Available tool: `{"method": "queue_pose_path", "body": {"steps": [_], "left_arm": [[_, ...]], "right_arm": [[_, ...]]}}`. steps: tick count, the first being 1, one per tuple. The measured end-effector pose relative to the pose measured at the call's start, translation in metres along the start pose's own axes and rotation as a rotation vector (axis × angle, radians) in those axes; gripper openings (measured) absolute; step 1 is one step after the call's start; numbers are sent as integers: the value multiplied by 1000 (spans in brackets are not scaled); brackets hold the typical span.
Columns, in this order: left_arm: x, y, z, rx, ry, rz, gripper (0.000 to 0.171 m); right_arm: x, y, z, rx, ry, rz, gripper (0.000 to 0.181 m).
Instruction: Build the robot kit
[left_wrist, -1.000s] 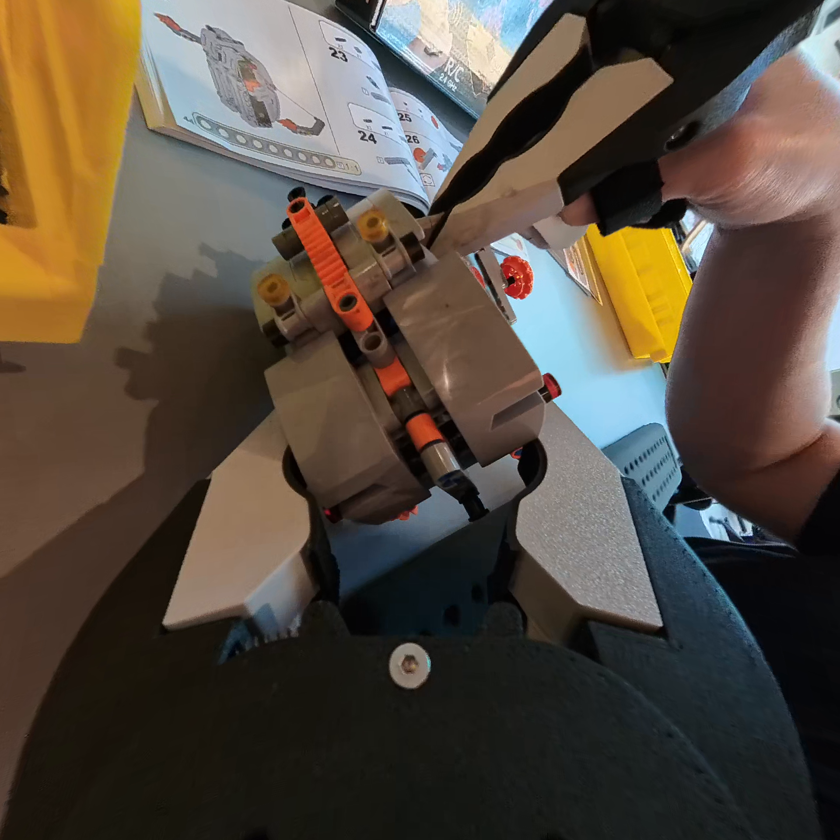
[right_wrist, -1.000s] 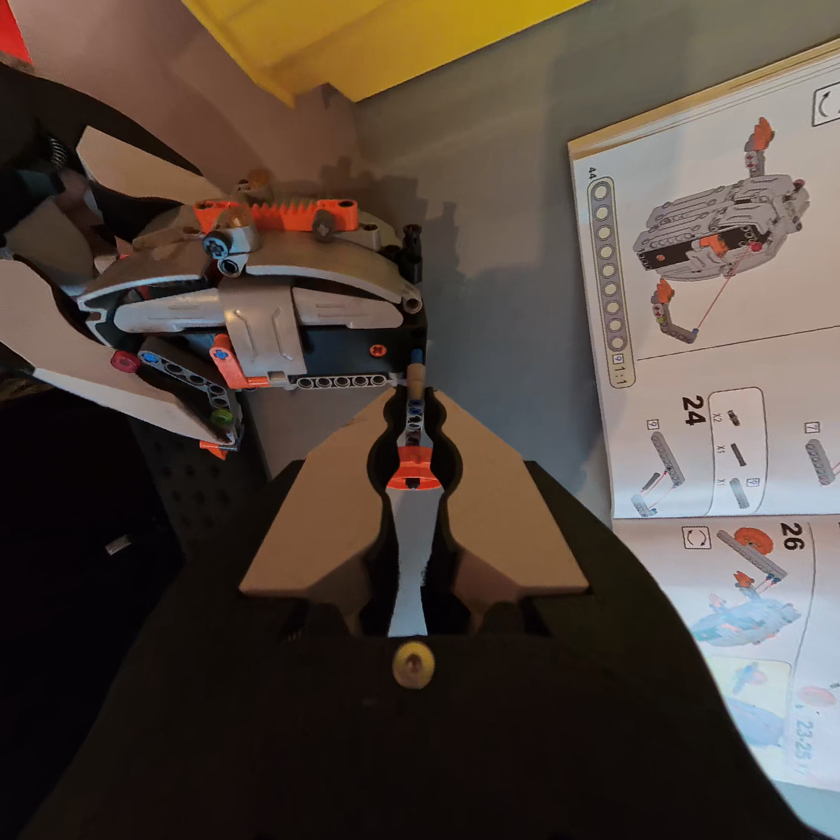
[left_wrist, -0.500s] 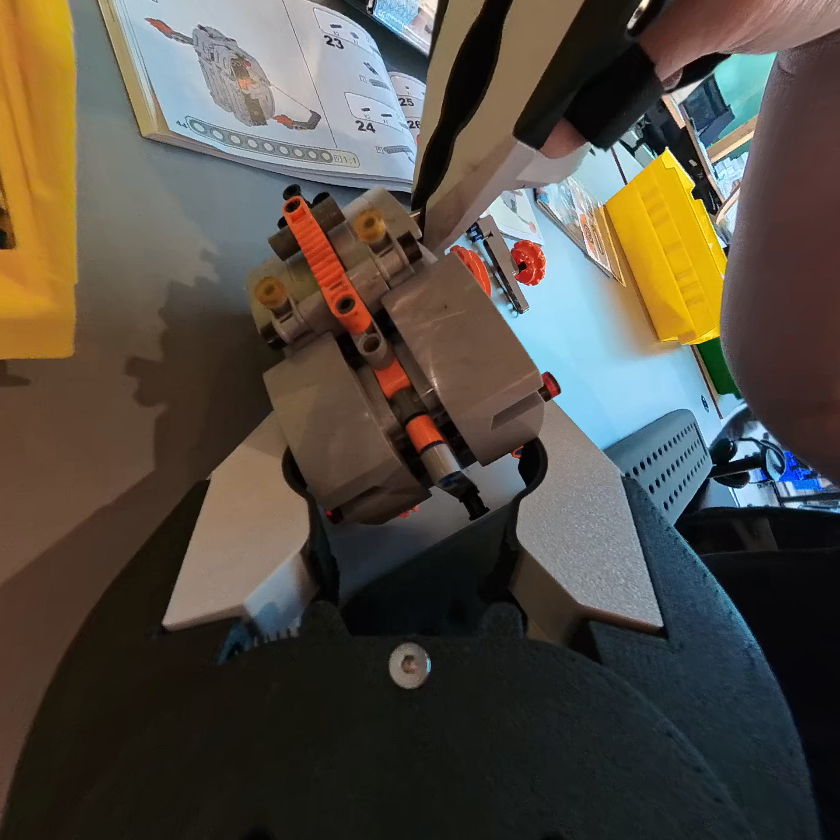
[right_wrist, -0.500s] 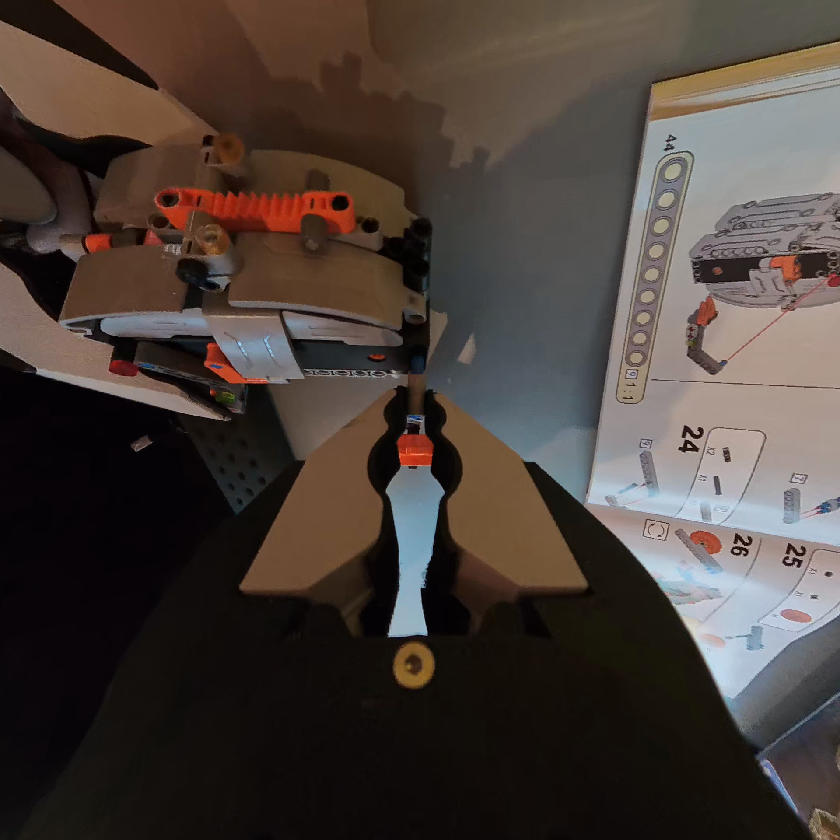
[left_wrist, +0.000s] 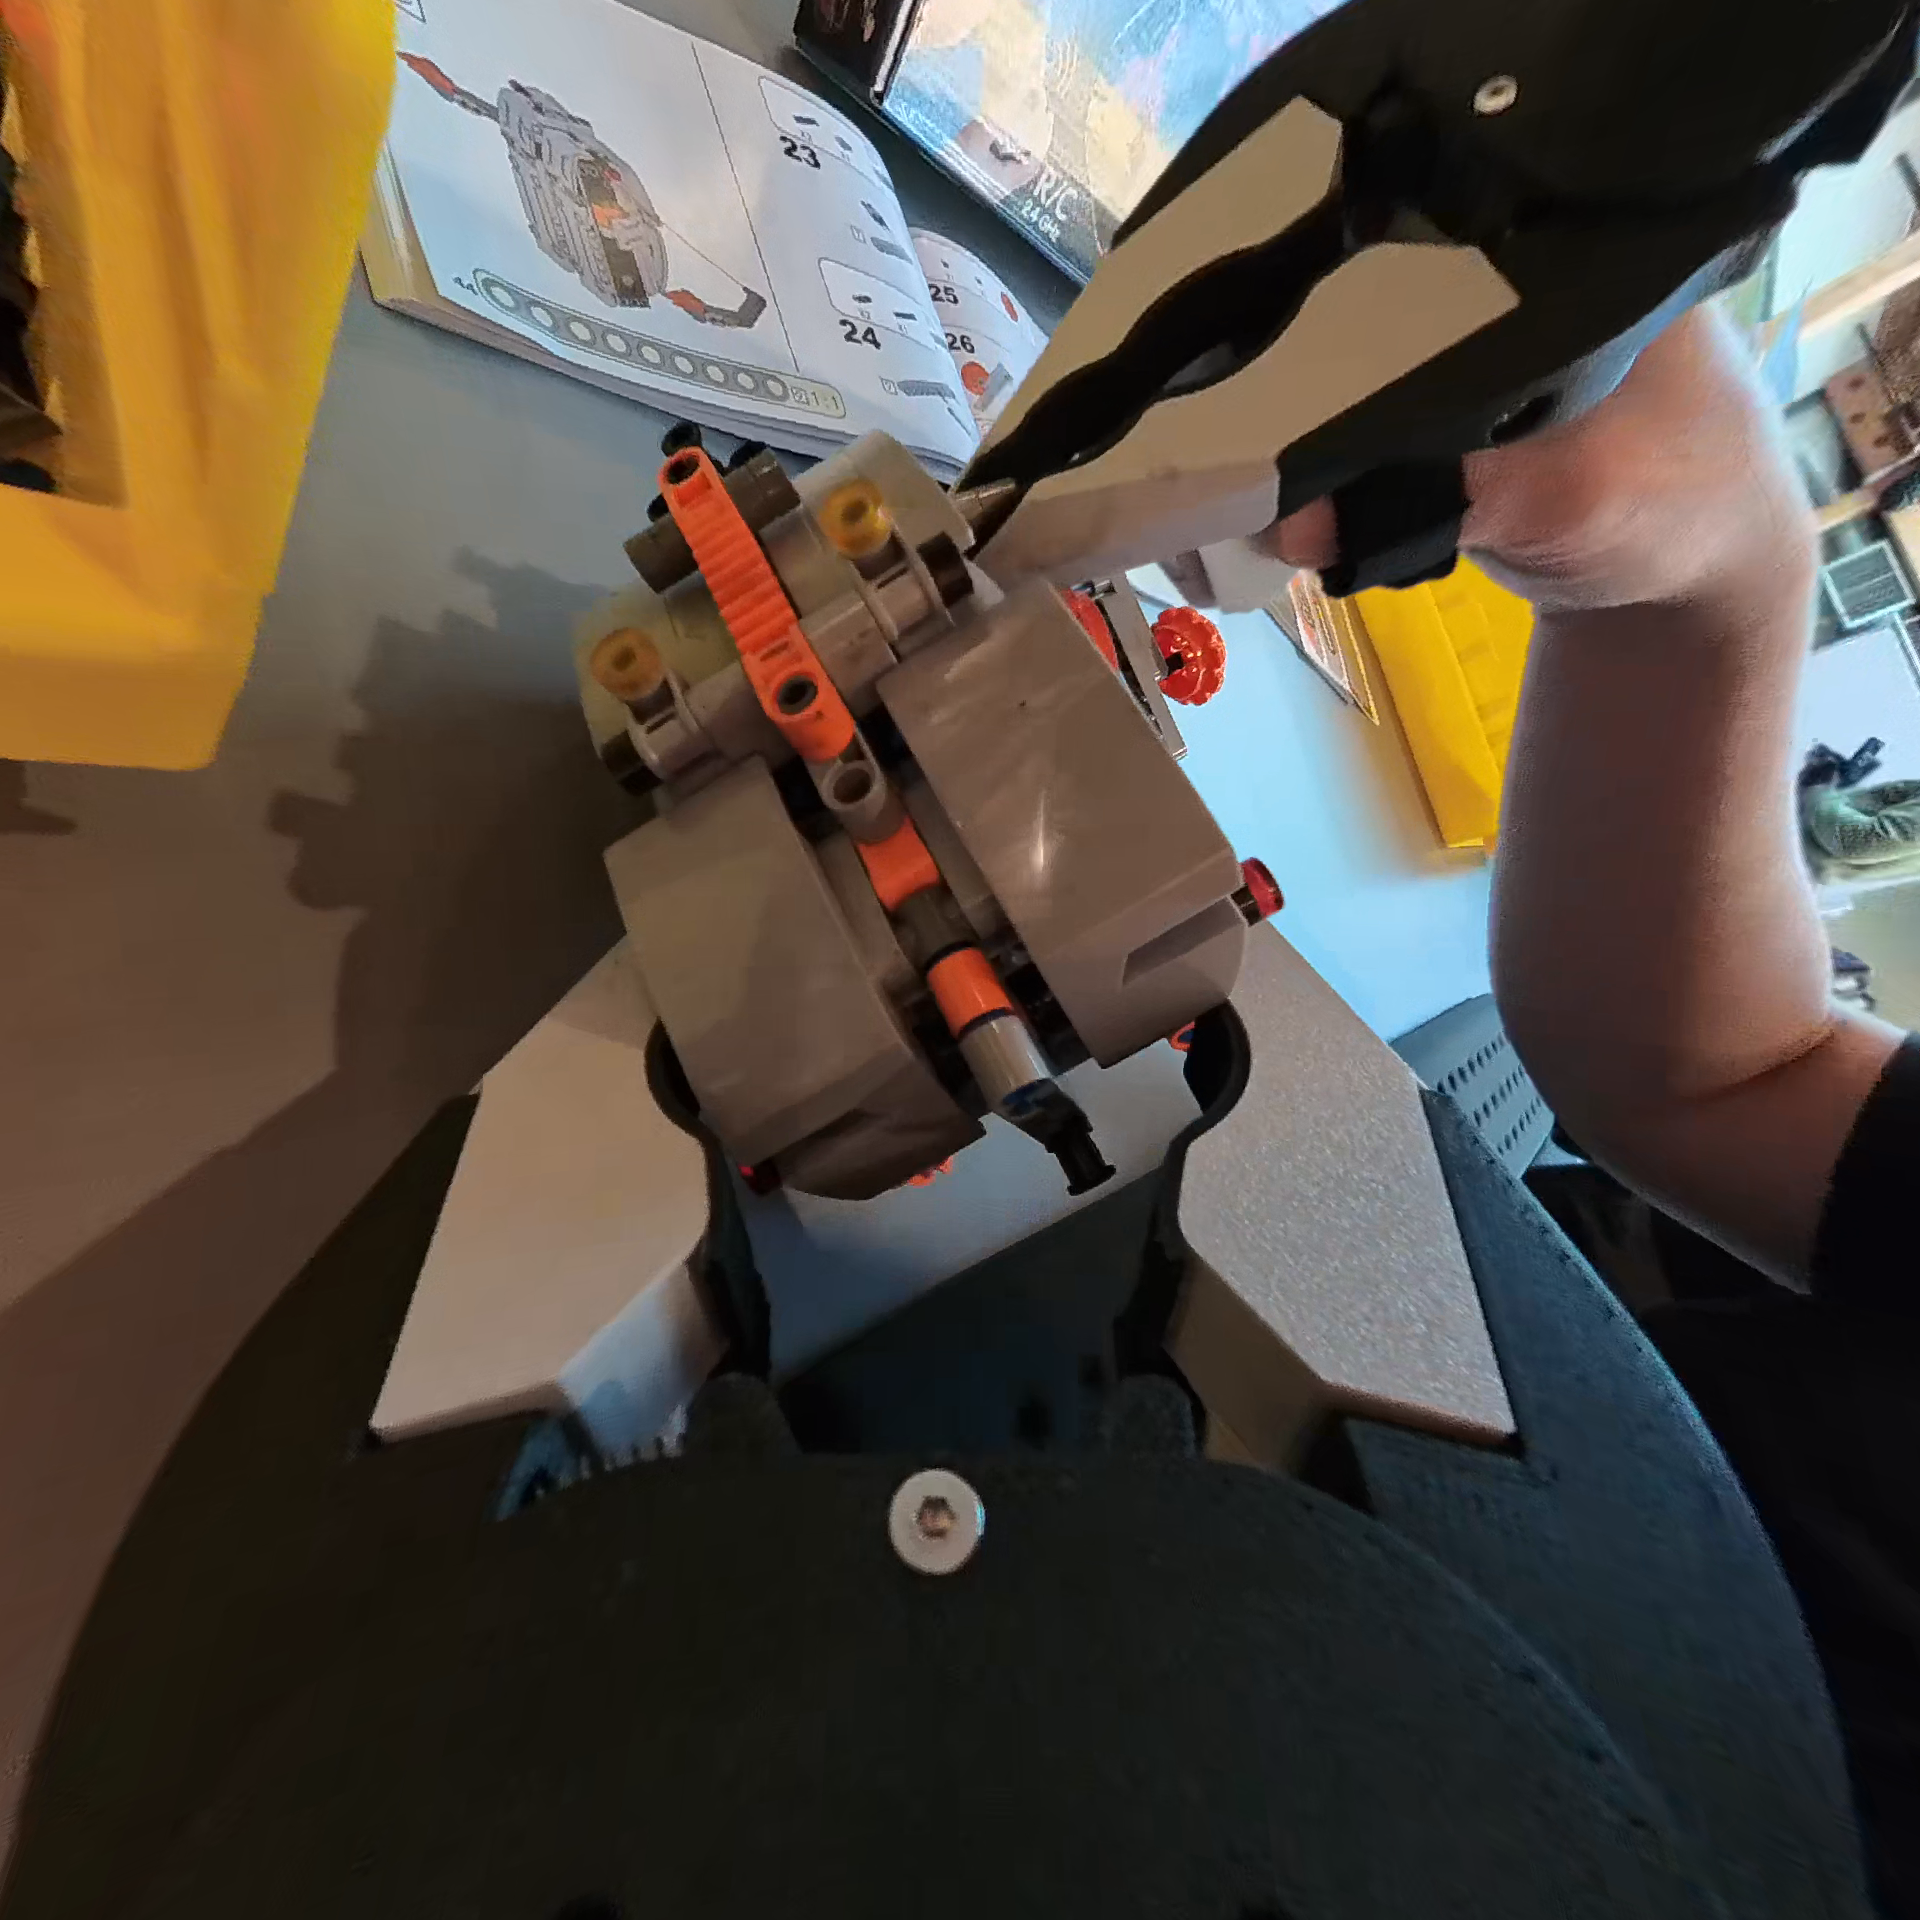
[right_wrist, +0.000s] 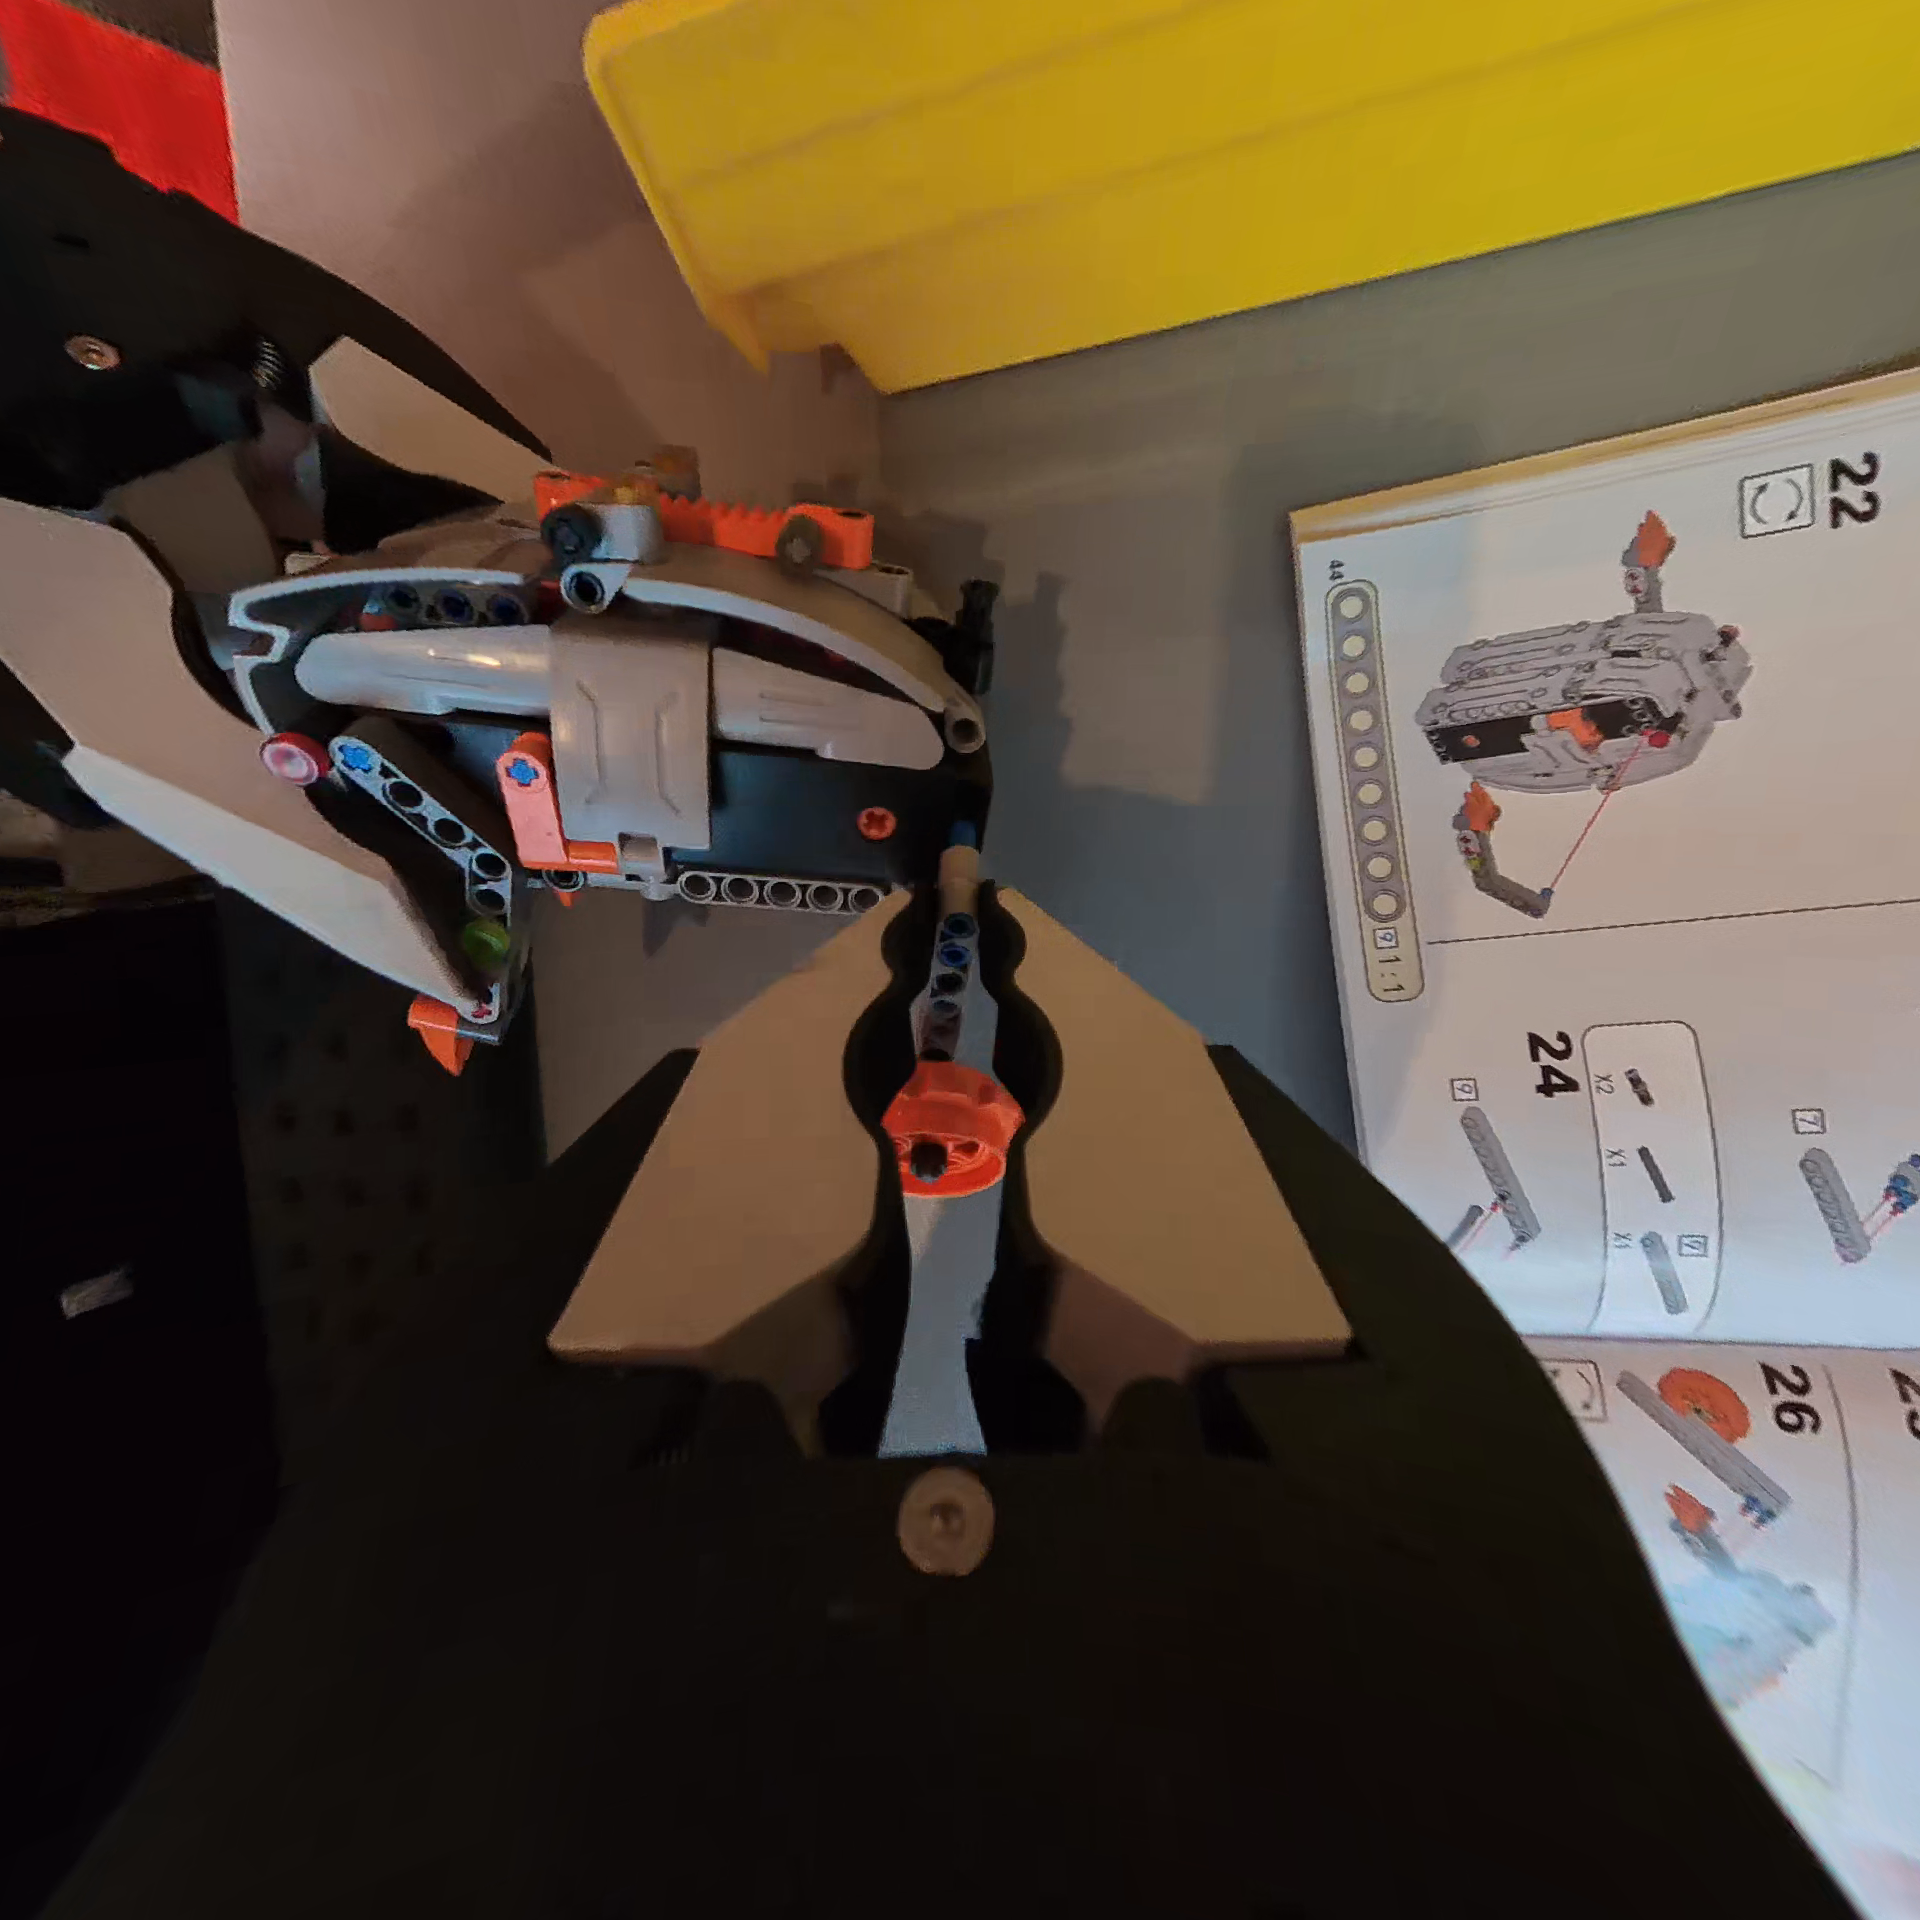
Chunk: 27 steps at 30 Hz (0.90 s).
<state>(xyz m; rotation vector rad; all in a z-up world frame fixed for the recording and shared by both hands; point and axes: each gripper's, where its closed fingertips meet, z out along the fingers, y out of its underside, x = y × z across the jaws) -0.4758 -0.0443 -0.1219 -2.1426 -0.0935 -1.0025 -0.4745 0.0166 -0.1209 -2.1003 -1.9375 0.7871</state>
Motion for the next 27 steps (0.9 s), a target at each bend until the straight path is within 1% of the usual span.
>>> {"method": "queue_pose_path", "body": {"steps": [3,15,19,27], "left_arm": [[0,0,0,5,2,-7,92],[1,0,1,10,6,-10,92],[2,0,2,8,12,-8,92],[3,1,2,9,16,-11,92]], "right_arm": [[0,-3,0,106,0,-1,6],[1,-7,-3,345,48,-9,7],[1,-6,-4,373,39,3,7],[2,-3,-6,372,42,3,9]]}}
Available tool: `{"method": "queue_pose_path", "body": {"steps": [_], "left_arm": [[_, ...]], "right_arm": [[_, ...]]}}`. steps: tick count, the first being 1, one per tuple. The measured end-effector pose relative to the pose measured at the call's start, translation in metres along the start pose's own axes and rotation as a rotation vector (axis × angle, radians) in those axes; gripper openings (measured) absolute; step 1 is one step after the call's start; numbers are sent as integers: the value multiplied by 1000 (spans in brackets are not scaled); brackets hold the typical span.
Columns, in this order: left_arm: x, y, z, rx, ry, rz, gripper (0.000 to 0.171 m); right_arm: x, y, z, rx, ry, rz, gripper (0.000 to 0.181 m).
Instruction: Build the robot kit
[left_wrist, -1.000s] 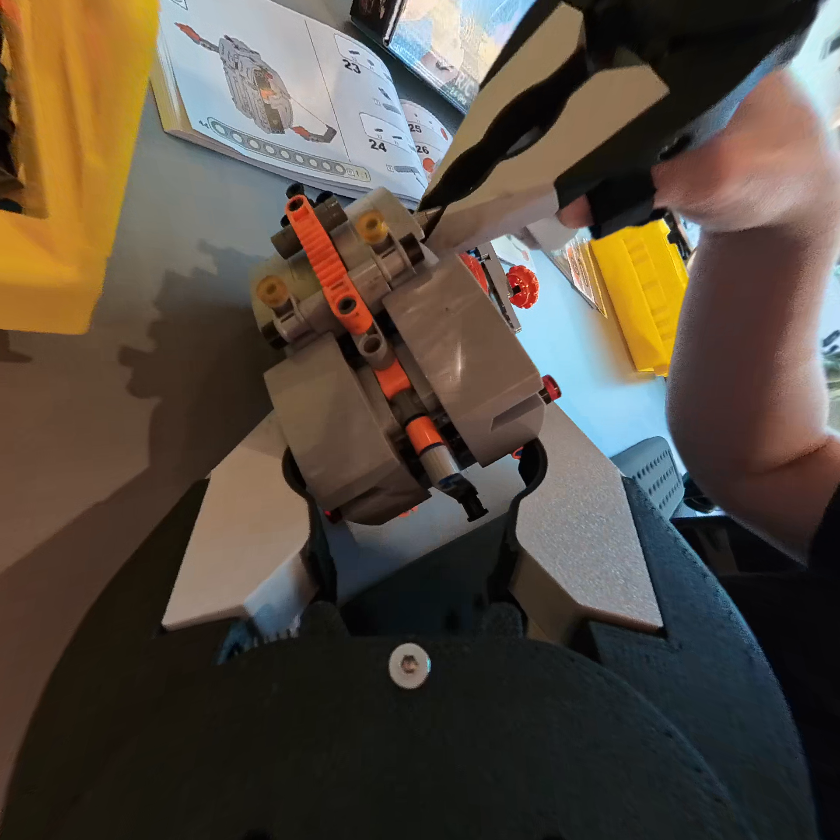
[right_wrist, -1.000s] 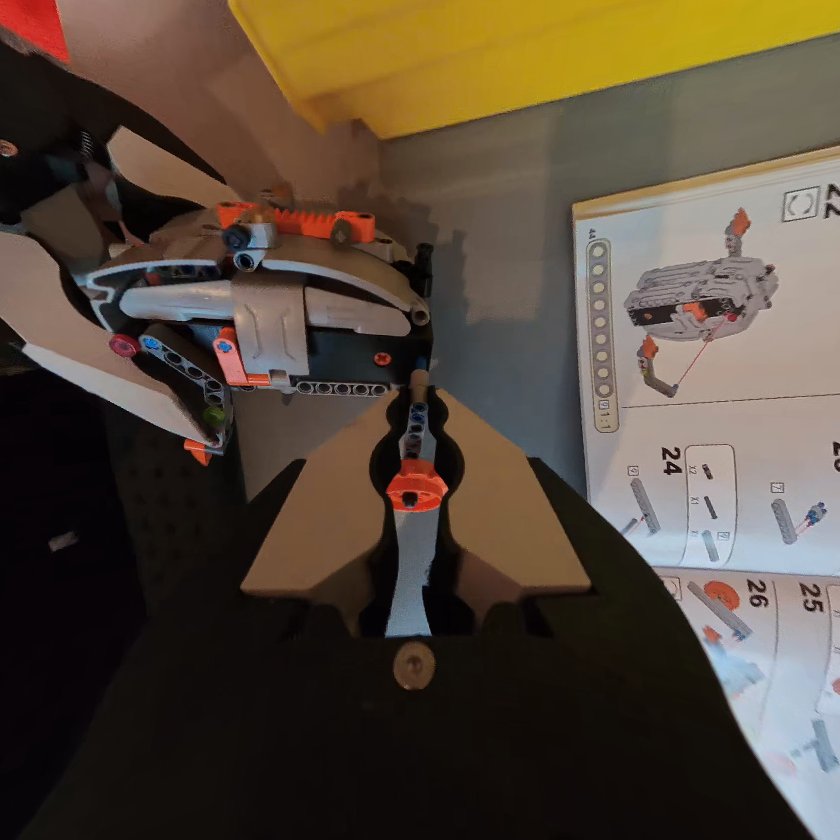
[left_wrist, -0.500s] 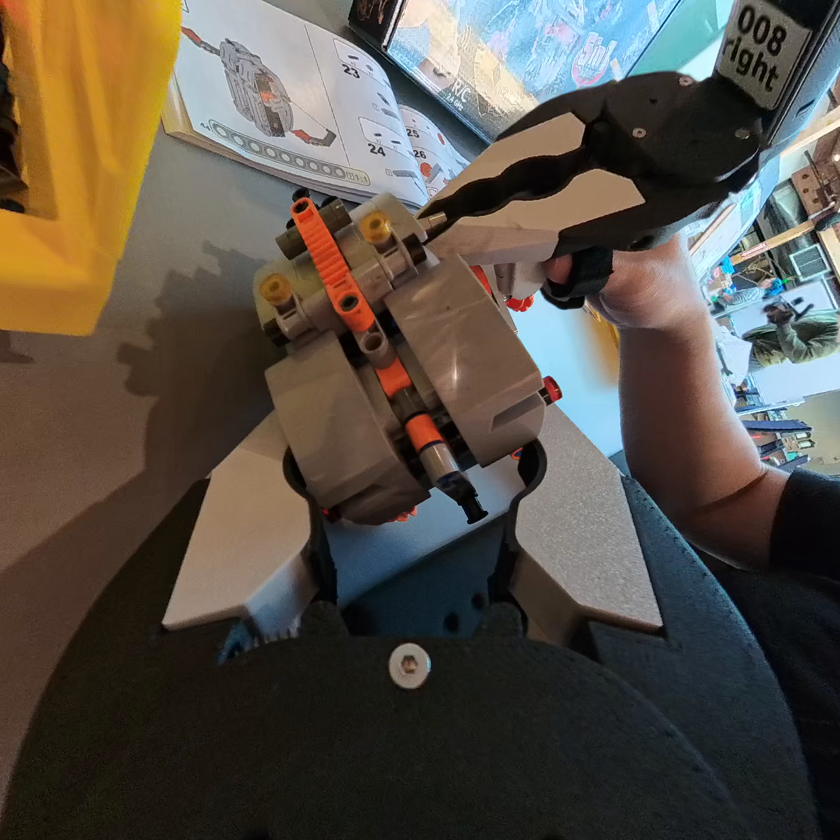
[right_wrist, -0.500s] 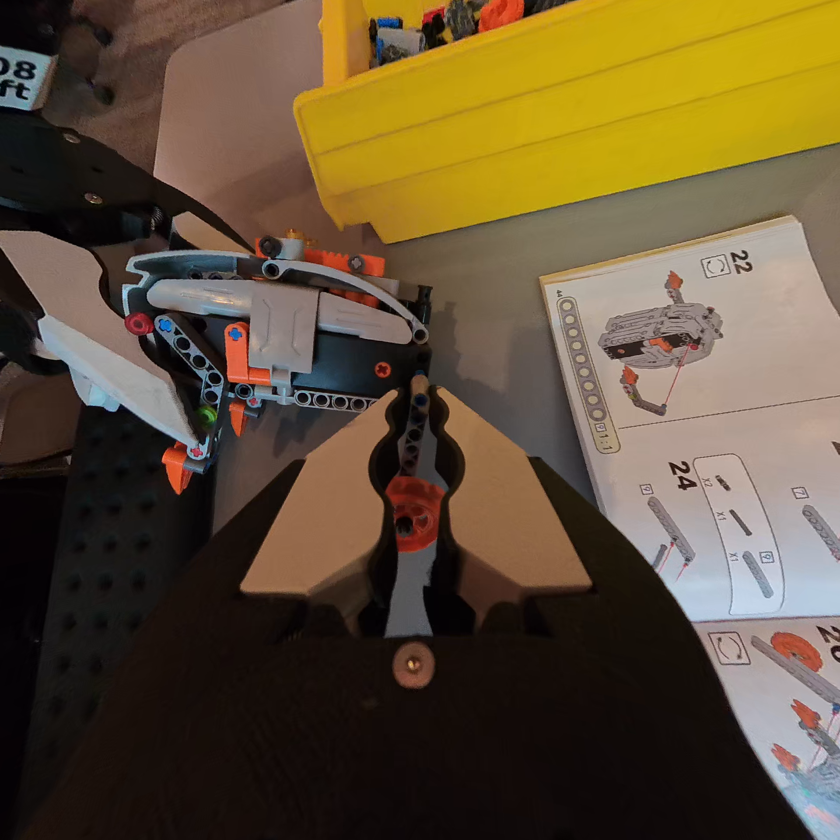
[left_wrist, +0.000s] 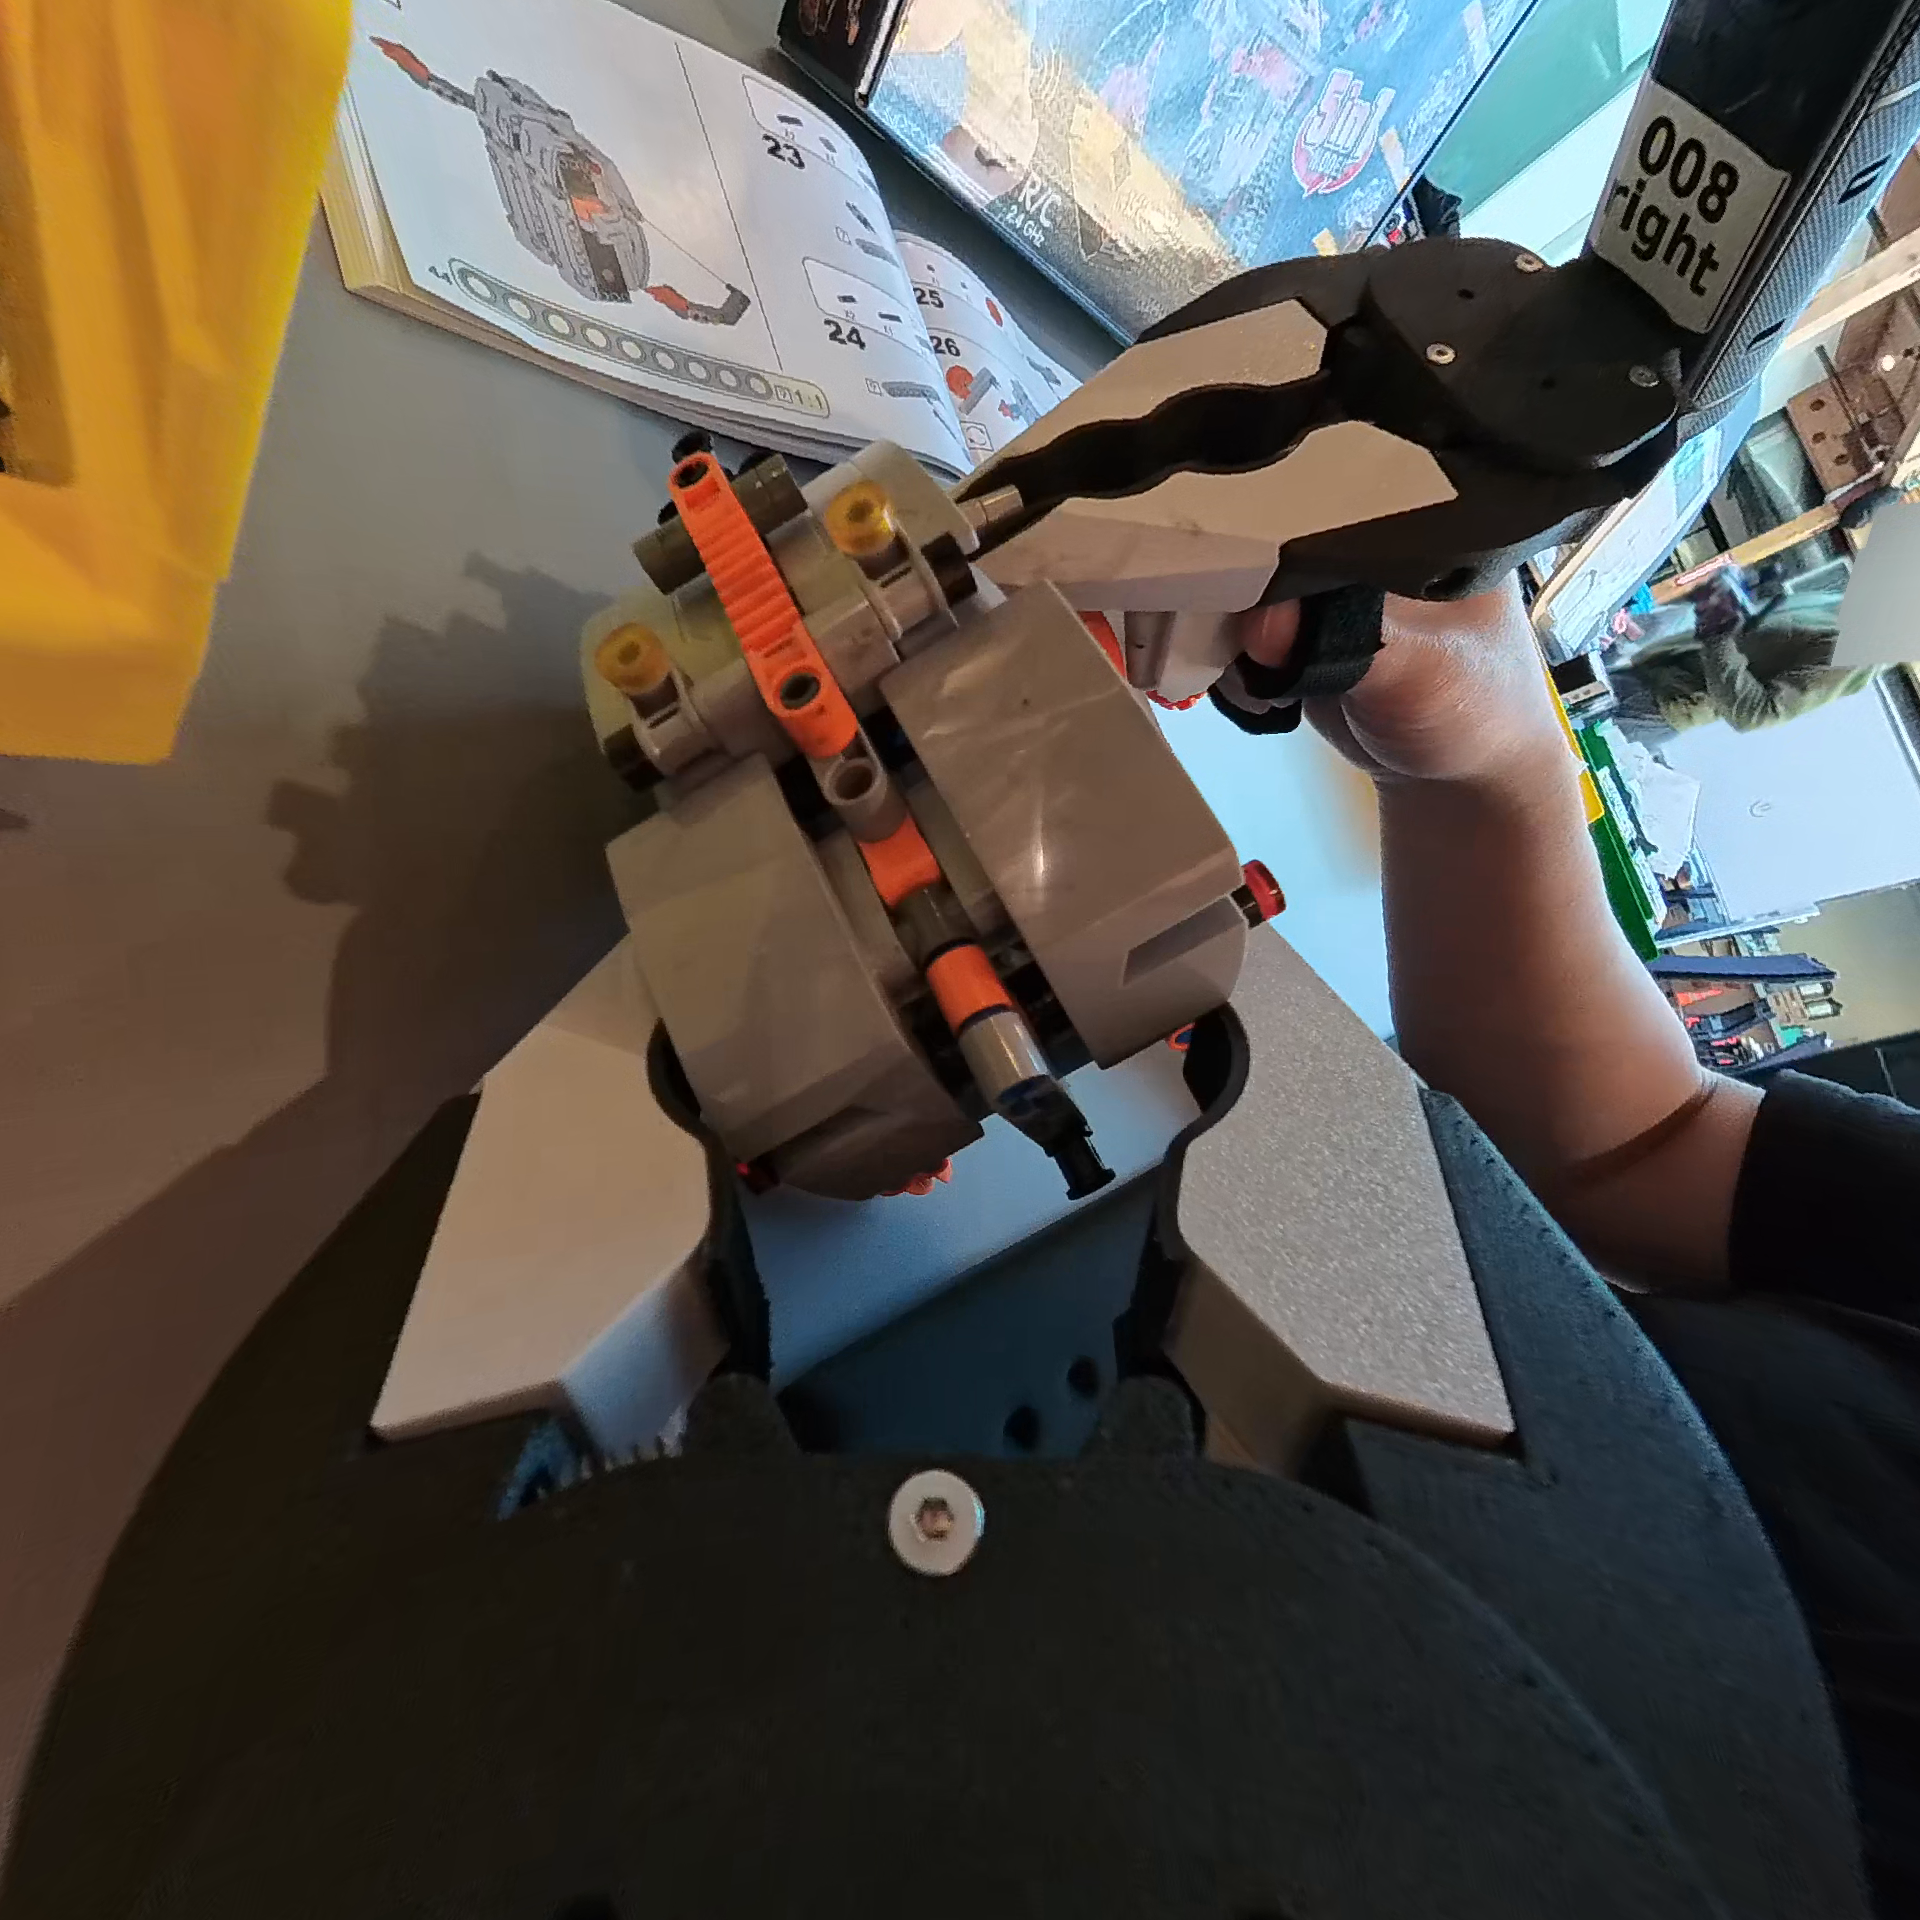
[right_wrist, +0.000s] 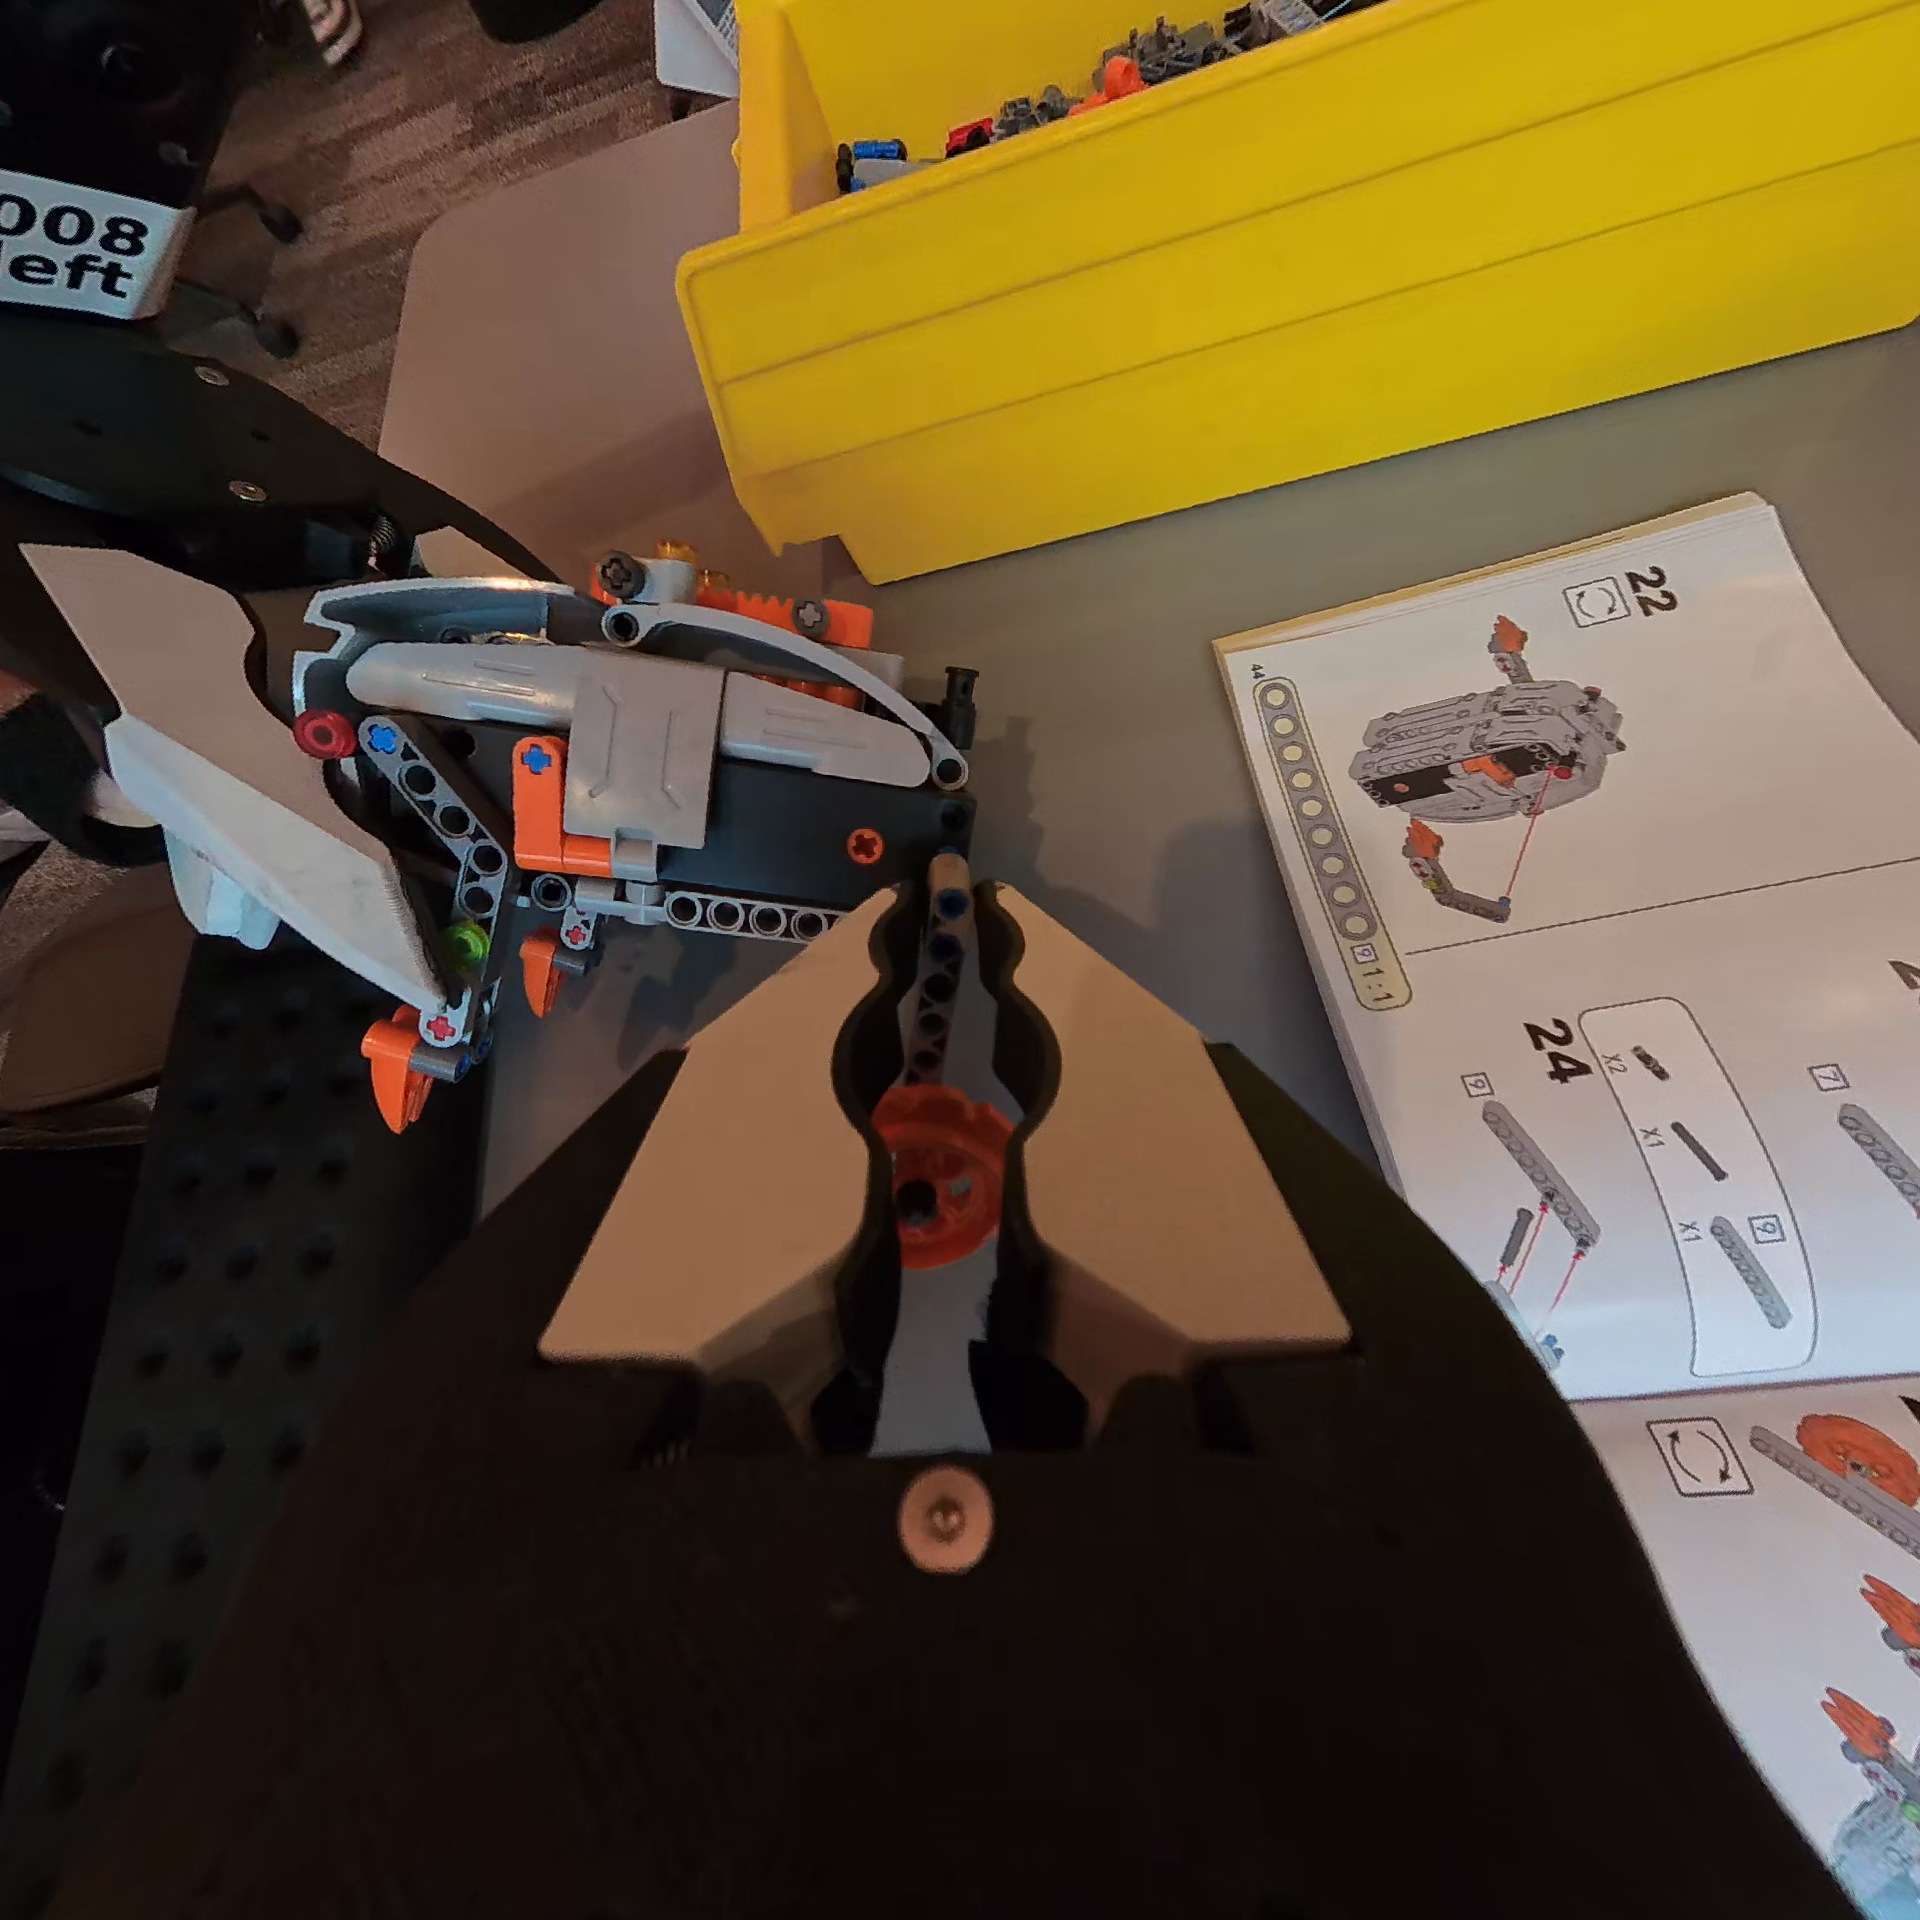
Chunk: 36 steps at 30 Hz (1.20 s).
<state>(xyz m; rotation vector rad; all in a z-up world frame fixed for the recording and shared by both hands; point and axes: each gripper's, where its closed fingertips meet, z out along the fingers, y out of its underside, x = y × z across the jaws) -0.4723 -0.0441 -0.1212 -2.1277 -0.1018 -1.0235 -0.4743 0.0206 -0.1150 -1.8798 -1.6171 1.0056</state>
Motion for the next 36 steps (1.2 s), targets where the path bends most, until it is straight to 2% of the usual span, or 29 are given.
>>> {"method": "queue_pose_path", "body": {"steps": [7,10,21,26,36], "left_arm": [[0,0,0,4,8,-7,92],[0,0,0,3,6,-4,92],[1,1,2,-7,0,0,92],[1,2,3,-26,-32,54,92],[1,2,3,-29,-32,33,92]], "right_arm": [[0,-4,-6,32,10,2,13],[1,-7,-8,54,11,4,7],[0,-7,-5,72,39,8,6],[0,-2,-6,7,42,4,6],[0,-4,-3,-114,90,-55,6]]}}
